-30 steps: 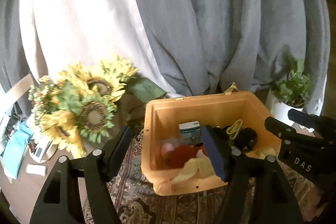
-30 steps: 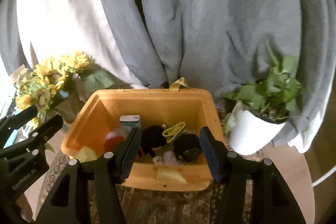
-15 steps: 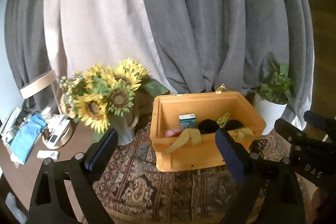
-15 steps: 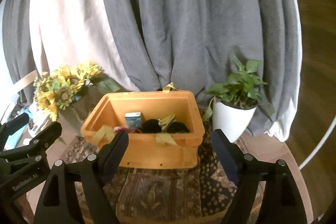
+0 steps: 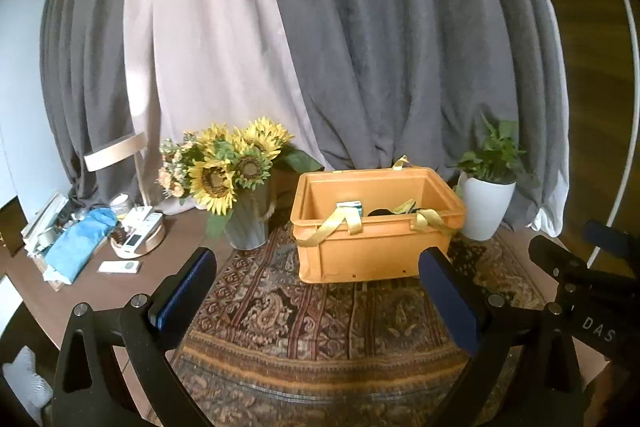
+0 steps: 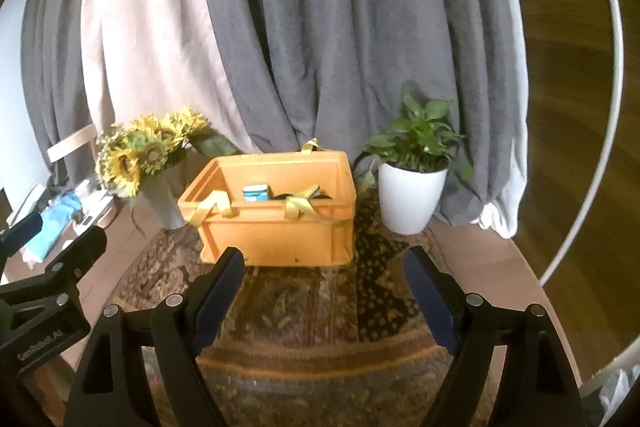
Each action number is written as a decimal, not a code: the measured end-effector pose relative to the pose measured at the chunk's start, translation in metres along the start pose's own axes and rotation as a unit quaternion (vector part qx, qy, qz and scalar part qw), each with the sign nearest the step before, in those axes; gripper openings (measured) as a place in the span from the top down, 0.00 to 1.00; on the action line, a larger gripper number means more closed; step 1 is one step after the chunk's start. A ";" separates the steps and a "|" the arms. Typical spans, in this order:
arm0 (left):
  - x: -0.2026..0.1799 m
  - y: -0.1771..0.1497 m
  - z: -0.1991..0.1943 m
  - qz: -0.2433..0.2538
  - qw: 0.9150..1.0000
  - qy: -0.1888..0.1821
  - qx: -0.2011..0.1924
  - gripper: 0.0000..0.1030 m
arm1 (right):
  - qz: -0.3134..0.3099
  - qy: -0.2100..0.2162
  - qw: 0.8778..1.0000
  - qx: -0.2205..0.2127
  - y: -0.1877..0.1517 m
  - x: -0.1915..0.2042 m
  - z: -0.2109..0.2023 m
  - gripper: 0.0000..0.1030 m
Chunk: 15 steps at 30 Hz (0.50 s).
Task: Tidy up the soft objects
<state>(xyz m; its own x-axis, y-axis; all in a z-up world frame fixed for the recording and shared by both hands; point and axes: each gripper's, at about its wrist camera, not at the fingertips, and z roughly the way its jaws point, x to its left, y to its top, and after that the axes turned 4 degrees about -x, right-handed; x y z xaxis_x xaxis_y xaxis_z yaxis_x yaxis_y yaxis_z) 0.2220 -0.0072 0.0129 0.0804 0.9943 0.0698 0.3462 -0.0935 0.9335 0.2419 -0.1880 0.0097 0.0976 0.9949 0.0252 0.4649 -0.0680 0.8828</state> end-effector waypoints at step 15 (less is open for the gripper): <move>-0.017 -0.027 -0.091 0.010 1.000 0.001 -0.024 0.00 | 0.002 -0.010 0.999 -0.035 -0.039 -0.024 -0.105 0.12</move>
<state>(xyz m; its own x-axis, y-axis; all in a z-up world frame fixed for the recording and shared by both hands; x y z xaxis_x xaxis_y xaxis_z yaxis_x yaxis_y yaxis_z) 0.1262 -0.0172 0.0188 0.0855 0.9923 0.0899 0.3001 -0.1117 0.9473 0.1286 -0.2016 0.0241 0.1177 0.9929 0.0193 0.4012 -0.0653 0.9136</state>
